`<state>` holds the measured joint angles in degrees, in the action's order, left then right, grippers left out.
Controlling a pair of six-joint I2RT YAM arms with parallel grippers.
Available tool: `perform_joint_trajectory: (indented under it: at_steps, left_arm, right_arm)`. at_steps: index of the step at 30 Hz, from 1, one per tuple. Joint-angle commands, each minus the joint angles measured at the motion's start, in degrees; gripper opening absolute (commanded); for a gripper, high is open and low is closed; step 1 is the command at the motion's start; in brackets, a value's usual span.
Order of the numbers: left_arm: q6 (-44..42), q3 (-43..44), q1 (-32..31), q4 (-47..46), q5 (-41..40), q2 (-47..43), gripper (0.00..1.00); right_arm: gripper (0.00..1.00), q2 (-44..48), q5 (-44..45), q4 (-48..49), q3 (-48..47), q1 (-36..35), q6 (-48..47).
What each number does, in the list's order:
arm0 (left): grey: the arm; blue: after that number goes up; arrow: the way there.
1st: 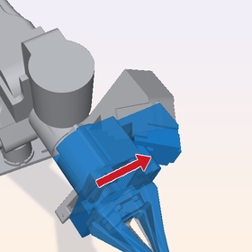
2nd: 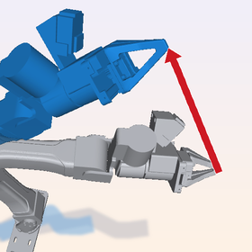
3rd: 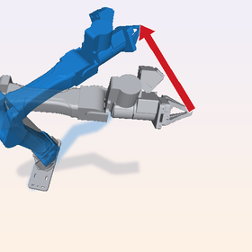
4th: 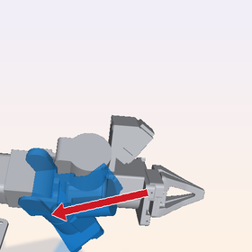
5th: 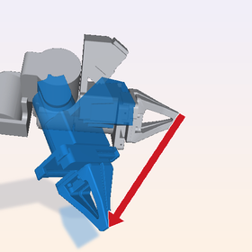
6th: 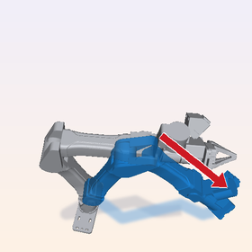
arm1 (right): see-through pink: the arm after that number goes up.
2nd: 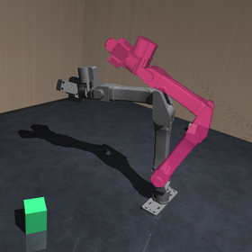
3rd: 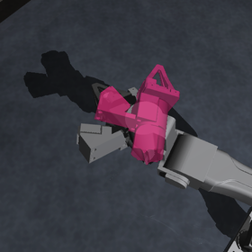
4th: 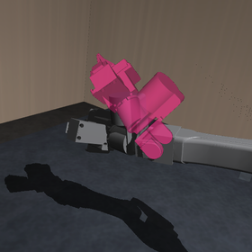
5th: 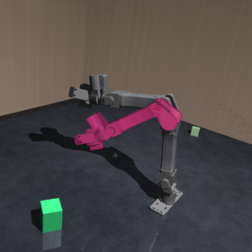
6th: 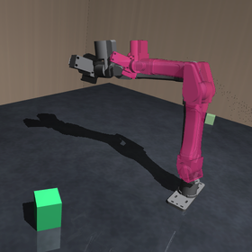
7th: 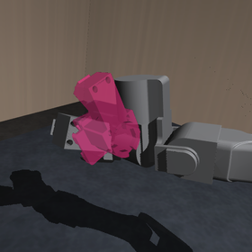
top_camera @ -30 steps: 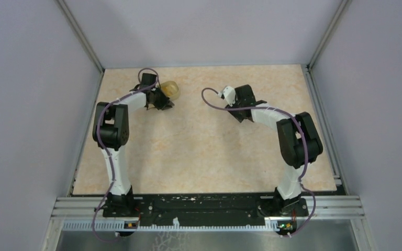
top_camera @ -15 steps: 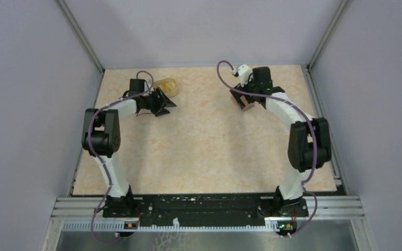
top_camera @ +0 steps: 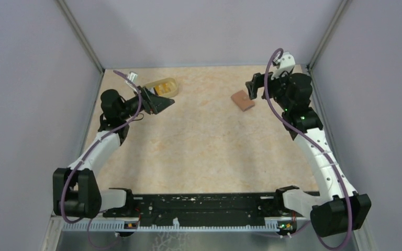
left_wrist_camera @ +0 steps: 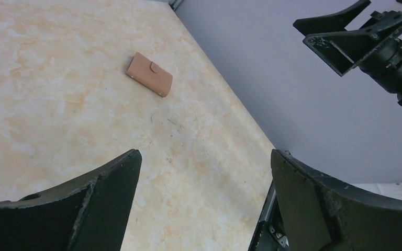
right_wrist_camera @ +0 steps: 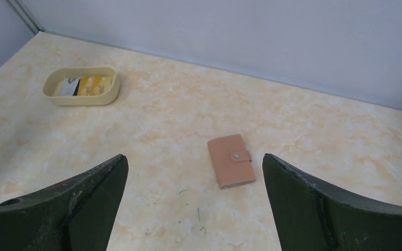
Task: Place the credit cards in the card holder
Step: Reset both arms
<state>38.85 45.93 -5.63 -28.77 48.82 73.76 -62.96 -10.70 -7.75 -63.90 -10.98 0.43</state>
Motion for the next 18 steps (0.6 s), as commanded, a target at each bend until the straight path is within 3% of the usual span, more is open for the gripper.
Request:
perform_joint_trajectory:
  at_steps: [1, 9, 18]
  left_arm:
    - [-0.2, -3.0, 0.2, -2.0, 0.9, -4.4, 0.99]
    - [-3.9, -6.9, 0.1, 2.5, -2.2, -14.8, 0.99]
    - [-6.5, -11.1, 0.2, 7.4, -11.1, -23.6, 0.99]
  right_arm:
    - [0.99, 1.4, -1.0, -0.9, 1.3, 0.1, 4.6]
    - [0.98, 2.1, -2.3, -0.4, 2.0, 0.1, 7.1]
    - [0.99, 1.5, -4.5, 0.7, 1.7, 0.1, 7.4]
